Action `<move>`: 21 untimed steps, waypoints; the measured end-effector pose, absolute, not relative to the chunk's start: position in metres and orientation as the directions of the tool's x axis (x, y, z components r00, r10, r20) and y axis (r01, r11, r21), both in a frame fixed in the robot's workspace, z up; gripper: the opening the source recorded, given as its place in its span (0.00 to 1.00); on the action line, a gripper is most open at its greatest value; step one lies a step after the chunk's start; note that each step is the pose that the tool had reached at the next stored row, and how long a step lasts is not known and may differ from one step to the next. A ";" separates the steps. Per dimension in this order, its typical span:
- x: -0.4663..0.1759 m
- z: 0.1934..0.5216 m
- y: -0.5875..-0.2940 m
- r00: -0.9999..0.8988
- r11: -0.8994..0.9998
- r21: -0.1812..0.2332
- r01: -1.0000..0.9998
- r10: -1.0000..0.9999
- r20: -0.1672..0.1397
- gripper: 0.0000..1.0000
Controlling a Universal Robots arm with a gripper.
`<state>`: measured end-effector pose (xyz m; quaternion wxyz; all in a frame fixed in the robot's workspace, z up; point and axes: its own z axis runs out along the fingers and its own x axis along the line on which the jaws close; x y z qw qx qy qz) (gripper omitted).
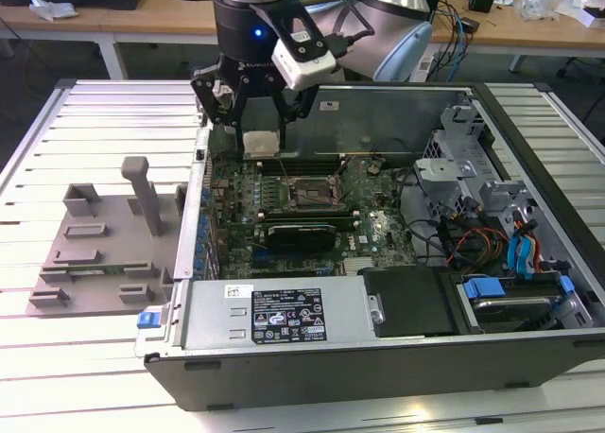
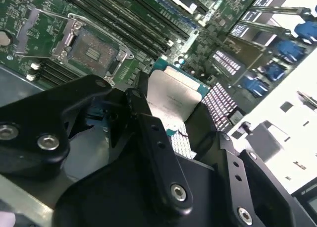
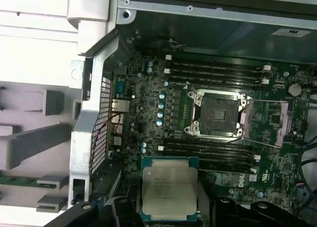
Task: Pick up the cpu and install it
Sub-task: 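Pick up the cpu and move it towards the insertion slot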
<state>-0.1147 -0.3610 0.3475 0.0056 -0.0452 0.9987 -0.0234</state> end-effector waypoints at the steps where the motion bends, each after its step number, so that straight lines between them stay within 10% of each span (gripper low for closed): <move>1: -0.112 0.346 -0.359 -0.996 0.995 -0.047 -0.090 -0.091 -0.009 0.55; 21: -0.074 0.315 -0.346 -0.996 0.995 -0.047 -0.090 -0.091 -0.004 0.55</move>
